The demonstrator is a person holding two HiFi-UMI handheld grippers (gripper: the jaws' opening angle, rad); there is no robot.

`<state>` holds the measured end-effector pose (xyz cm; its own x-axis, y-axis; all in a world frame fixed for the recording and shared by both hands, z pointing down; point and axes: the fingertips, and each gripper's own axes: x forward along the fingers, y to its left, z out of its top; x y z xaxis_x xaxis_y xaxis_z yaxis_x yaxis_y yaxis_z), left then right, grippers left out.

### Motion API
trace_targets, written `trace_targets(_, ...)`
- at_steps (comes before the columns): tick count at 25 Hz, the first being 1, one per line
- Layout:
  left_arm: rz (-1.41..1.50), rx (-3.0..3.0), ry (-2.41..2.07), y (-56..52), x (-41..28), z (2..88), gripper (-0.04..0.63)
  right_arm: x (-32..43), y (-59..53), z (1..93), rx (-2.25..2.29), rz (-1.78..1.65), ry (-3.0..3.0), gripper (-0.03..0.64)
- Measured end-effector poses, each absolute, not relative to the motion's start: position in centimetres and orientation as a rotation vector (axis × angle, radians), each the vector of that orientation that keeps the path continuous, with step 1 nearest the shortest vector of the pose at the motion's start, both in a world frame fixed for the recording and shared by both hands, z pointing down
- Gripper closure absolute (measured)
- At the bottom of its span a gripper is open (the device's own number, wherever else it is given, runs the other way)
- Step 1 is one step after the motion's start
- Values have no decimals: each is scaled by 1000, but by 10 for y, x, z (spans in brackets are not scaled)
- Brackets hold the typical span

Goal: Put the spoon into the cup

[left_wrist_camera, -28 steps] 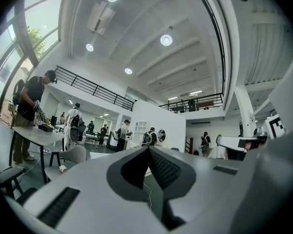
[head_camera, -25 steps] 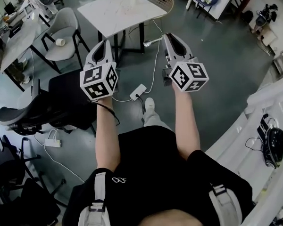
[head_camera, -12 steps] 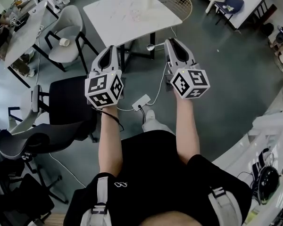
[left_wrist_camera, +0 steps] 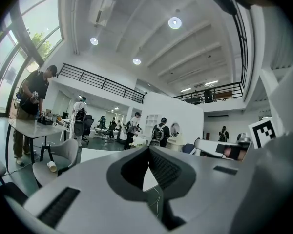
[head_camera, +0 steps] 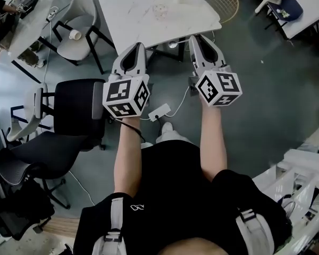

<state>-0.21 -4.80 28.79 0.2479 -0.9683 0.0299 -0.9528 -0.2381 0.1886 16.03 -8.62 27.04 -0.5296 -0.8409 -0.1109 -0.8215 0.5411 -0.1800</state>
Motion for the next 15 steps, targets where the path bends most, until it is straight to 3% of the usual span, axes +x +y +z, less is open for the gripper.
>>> trace_targets(15,-72,2383,-1790,-103,35,297,580,194,-131,288,-1417,-210,2570,568)
